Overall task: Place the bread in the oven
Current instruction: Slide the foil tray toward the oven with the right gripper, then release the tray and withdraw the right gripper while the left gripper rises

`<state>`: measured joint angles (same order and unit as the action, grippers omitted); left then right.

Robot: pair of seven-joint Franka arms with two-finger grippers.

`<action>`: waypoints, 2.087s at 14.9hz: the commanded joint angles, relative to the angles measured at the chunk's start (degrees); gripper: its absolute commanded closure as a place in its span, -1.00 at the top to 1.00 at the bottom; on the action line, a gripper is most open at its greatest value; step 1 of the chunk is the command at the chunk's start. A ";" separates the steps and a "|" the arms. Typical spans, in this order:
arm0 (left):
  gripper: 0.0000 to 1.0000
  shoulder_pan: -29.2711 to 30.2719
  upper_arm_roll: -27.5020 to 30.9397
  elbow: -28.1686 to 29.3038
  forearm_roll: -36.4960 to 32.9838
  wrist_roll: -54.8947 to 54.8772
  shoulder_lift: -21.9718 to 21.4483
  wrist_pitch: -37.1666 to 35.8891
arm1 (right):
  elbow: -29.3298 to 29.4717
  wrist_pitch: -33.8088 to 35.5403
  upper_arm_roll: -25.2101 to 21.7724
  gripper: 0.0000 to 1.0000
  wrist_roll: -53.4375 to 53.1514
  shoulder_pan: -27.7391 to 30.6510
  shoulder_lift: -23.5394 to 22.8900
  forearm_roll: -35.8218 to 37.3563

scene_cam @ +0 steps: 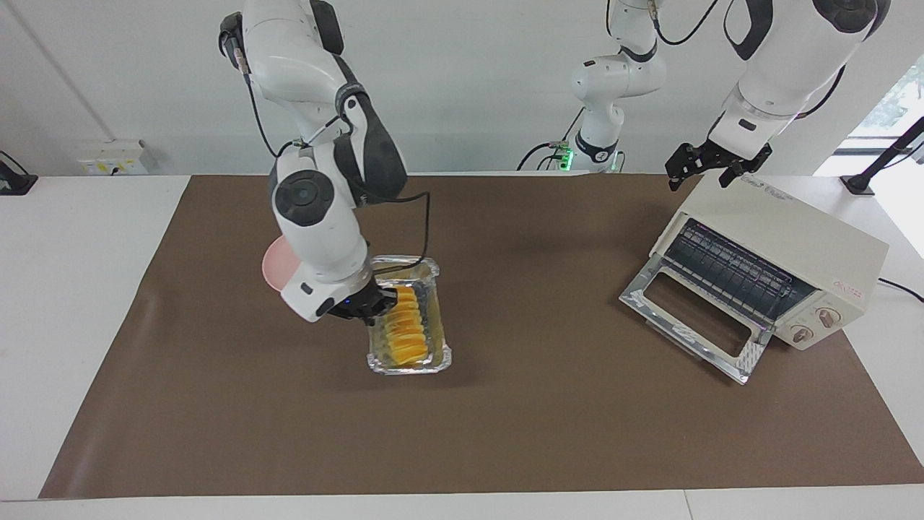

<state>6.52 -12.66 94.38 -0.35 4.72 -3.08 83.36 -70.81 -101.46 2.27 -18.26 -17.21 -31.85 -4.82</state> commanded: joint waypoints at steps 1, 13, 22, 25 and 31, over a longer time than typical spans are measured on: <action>1.00 1.13 -0.61 1.77 0.26 -0.41 -1.76 0.83 | 0.06 -2.59 -0.07 -1.00 -6.42 -3.60 -0.49 -2.38; 1.00 1.13 -0.61 1.77 0.26 -0.41 -1.76 0.83 | -21.38 -27.37 -0.07 -1.00 -15.22 -11.70 2.14 -3.88; 1.00 1.13 -0.61 1.77 0.26 -0.41 -1.76 0.83 | -21.75 -26.25 -0.07 1.00 -19.00 -12.32 2.93 -3.79; 1.00 1.13 -0.52 1.77 0.26 -0.32 -1.84 -1.61 | -20.16 -21.07 -0.33 1.00 -19.53 -11.09 5.99 -3.88; 1.00 -0.62 -0.96 1.51 0.44 -0.67 -1.76 -0.49 | -20.25 -12.90 -0.68 1.00 -13.50 -2.58 15.22 -3.53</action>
<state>6.41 -12.88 94.39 -0.34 4.63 -3.09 82.44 -89.87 -116.70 1.28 -35.92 -22.66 -19.96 -7.66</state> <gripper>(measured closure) 0.000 0.000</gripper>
